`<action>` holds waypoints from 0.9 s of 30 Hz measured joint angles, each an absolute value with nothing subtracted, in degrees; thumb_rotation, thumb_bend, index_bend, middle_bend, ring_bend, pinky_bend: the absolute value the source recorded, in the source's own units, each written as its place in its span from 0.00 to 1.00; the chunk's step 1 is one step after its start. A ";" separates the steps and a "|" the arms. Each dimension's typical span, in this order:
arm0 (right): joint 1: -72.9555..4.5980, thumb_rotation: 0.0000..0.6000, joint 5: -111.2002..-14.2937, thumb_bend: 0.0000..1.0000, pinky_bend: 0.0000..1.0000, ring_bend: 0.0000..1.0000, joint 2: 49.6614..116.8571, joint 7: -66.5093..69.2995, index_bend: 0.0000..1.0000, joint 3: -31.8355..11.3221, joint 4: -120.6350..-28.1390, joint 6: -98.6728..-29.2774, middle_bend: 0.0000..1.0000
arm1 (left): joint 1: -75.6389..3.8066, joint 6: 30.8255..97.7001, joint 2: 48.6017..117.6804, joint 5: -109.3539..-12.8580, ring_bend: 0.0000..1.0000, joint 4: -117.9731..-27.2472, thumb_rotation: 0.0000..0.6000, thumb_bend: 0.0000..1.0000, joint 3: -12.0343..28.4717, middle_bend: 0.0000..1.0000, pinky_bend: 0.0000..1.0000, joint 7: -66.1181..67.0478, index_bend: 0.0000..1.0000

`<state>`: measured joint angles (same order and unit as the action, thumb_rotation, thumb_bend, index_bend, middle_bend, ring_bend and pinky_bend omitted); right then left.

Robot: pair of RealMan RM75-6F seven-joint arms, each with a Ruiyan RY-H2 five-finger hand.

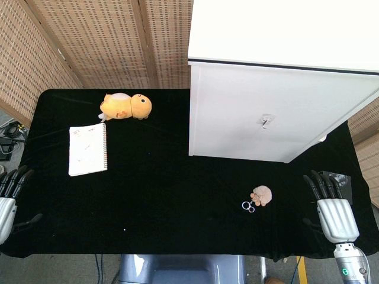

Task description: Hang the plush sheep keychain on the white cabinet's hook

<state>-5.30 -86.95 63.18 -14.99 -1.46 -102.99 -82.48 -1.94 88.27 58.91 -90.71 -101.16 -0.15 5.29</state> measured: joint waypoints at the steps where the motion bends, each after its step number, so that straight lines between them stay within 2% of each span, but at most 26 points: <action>1: -5.31 1.00 -86.94 0.00 0.00 0.00 63.13 -15.03 0.00 -1.42 -103.01 -82.40 0.00 | -1.97 88.23 58.88 -90.71 0.00 -101.17 1.00 0.00 -0.14 0.00 0.00 5.29 0.00; 6: -5.66 1.00 -87.00 0.00 0.00 0.01 63.07 -15.38 0.00 -1.17 -102.99 -81.37 0.03 | -2.05 88.26 58.80 -90.81 0.00 -101.37 1.00 0.00 -0.07 0.00 0.00 5.48 0.00; 7: -5.97 1.00 -87.05 0.00 0.00 0.06 63.16 -15.49 0.00 -1.19 -102.90 -80.94 0.10 | -2.11 88.19 58.82 -90.81 0.00 -101.36 1.00 0.00 -0.03 0.00 0.00 5.53 0.00; 8: -6.26 1.00 -87.09 0.00 0.07 0.16 63.29 -15.62 0.00 -1.26 -102.79 -80.61 0.21 | -2.16 88.12 58.85 -90.73 0.00 -101.35 1.00 0.00 0.01 0.00 0.00 5.58 0.00; 9: -6.56 1.00 -87.12 0.00 0.16 0.25 63.43 -15.76 0.01 -1.34 -102.68 -80.27 0.30 | -2.20 88.03 58.88 -90.61 0.00 -101.35 1.00 0.00 0.06 0.00 0.00 5.63 0.00; 11: -7.46 1.00 -87.34 0.00 0.62 0.51 63.67 -16.22 0.04 -1.52 -102.50 -79.09 0.52 | -2.46 87.53 58.95 -90.09 0.00 -101.37 1.00 0.00 0.25 0.00 0.00 5.77 0.00; 13: -9.06 1.00 -87.88 0.00 0.90 0.66 63.89 -16.86 0.08 -1.79 -102.26 -77.11 0.65 | -2.78 86.99 59.09 -89.45 0.00 -101.36 1.00 0.00 0.54 0.00 0.00 6.01 0.00; 14: -9.92 1.00 -88.18 0.00 0.97 0.72 63.99 -17.19 0.10 -1.92 -102.14 -76.04 0.71 | -2.90 86.74 59.18 -89.17 0.00 -101.33 1.00 0.00 0.63 0.00 0.00 6.17 0.00; 15: -10.84 1.00 -88.49 0.02 0.99 0.75 64.06 -17.45 0.12 -2.02 -102.08 -74.82 0.73 | -3.01 86.46 59.27 -88.86 0.00 -101.27 1.00 0.00 0.71 0.00 0.00 6.33 0.00; 20: -17.46 1.00 -90.09 0.26 1.00 0.83 64.22 -18.07 0.24 -2.62 -102.39 -65.48 0.84 | -3.74 85.05 59.97 -87.13 0.00 -100.59 1.00 0.00 1.28 0.00 0.00 6.96 0.00; 23: -22.03 1.00 -90.33 0.36 1.00 0.86 65.21 -17.38 0.31 -3.37 -102.39 -59.73 0.88 | -4.08 84.46 60.27 -86.27 0.00 -100.32 1.00 0.00 1.58 0.00 0.00 7.33 0.00; 27: -27.35 1.00 -89.35 0.39 1.00 0.87 67.67 -15.42 0.37 -4.77 -101.10 -53.64 0.89 | -4.39 83.89 60.56 -85.41 0.00 -100.05 1.00 0.00 1.87 0.00 0.00 7.54 0.00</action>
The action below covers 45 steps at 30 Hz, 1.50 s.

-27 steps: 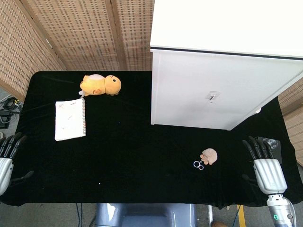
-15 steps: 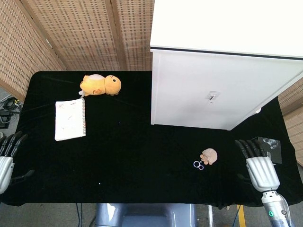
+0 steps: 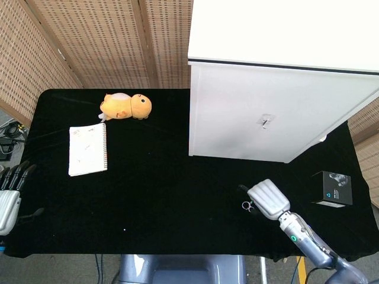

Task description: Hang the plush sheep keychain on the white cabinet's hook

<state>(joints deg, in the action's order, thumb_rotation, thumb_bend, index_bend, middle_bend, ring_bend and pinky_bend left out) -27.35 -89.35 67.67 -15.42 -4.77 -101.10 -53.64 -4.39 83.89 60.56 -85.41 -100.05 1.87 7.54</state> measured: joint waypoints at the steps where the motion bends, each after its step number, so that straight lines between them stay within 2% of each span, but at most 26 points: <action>1: -28.48 1.00 -88.59 0.39 1.00 0.87 68.42 -14.91 0.40 -5.17 -100.64 -52.31 0.89 | -4.47 83.71 60.63 -85.15 0.00 -99.99 1.00 0.00 1.94 0.00 0.00 7.59 0.00; 4: -30.32 1.00 -85.60 0.43 1.00 0.87 69.93 -13.81 0.45 -6.04 -99.78 -49.24 0.89 | -4.74 83.15 60.85 -84.47 0.00 -99.83 1.00 0.00 2.10 0.00 0.00 7.79 0.00; 7: -32.14 1.00 -81.47 0.48 1.00 0.87 71.57 -13.28 0.45 -6.77 -98.66 -46.14 0.89 | -4.93 82.83 61.03 -84.05 0.00 -99.75 1.00 0.00 2.18 0.00 0.00 7.95 0.00; 17: -35.65 1.00 -69.16 0.50 1.00 0.87 78.62 -16.42 0.45 -5.97 -90.12 -41.06 0.89 | -5.08 82.74 61.08 -83.91 0.00 -99.84 1.00 0.00 2.10 0.00 0.00 8.26 0.00; 31: -36.32 1.00 -60.69 0.57 1.00 0.88 85.21 -25.72 0.51 -1.89 -85.63 -44.94 0.89 | -5.48 82.19 61.30 -83.65 0.00 -99.93 1.00 0.00 1.88 0.00 0.00 8.73 0.00; 45: -35.62 1.00 -61.16 0.58 1.00 0.88 87.06 -25.31 0.53 -0.84 -82.77 -48.06 0.90 | -5.65 82.07 61.26 -83.58 0.00 -99.97 1.00 0.00 1.76 0.00 0.00 8.64 0.00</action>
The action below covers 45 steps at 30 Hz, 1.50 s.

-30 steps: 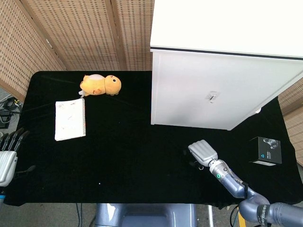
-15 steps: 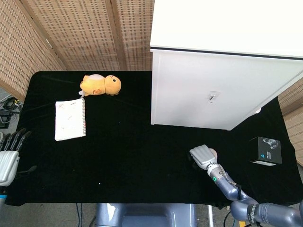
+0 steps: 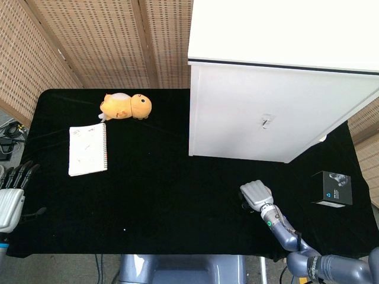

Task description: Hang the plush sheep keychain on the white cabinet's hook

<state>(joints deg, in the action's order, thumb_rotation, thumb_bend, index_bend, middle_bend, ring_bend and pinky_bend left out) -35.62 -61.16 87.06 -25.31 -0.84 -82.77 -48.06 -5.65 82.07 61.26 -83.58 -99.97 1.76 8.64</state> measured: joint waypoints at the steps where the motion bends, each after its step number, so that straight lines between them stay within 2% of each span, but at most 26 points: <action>1: -35.41 1.00 -61.63 0.58 1.00 0.88 87.24 -25.10 0.53 -0.72 -82.51 -48.56 0.90 | -5.64 82.08 61.25 -83.58 0.00 -99.98 1.00 0.00 1.74 0.00 0.00 8.67 0.00; 10: -33.88 1.00 -64.24 0.58 1.00 0.88 88.83 -23.57 0.54 -0.04 -80.53 -51.11 0.90 | -5.66 82.16 61.35 -83.66 0.00 -99.98 1.00 0.00 1.60 0.00 0.00 8.93 0.00; 45: -32.22 1.00 -64.87 0.56 1.00 0.89 91.88 -24.09 0.54 -0.35 -77.45 -51.84 0.91 | -5.94 81.84 61.47 -83.36 0.00 -100.10 1.00 0.00 1.45 0.00 0.00 9.43 0.00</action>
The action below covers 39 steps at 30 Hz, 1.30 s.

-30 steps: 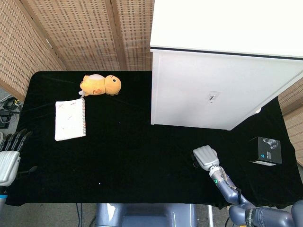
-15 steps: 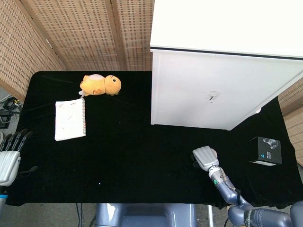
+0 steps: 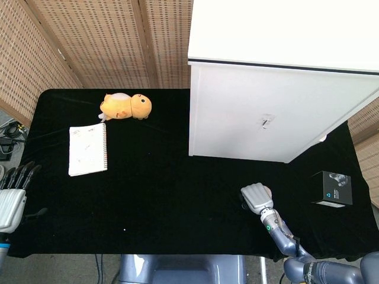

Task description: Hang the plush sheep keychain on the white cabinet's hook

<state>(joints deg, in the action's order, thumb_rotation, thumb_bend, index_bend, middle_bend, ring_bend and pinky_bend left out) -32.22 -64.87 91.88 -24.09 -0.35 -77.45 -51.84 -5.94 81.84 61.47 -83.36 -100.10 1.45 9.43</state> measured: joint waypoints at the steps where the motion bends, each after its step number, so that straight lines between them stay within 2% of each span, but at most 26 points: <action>1: -32.17 1.00 -64.87 0.56 1.00 0.89 91.96 -24.03 0.54 -0.40 -77.31 -51.85 0.91 | -5.96 81.78 61.49 -83.35 0.00 -100.06 1.00 0.00 1.43 0.00 0.00 9.49 0.00; 15: -32.08 1.00 -64.80 0.56 1.00 0.89 92.00 -24.12 0.54 -0.54 -76.82 -51.28 0.91 | -6.03 81.71 61.68 -83.26 0.00 -100.07 1.00 0.00 1.37 0.00 0.00 9.86 0.00; 39: -31.43 1.00 -68.86 0.60 1.00 0.89 91.35 -20.06 0.65 -0.68 -77.45 -52.42 0.91 | -6.16 81.51 61.75 -83.16 0.00 -100.21 1.00 0.00 1.29 0.00 0.00 9.91 0.00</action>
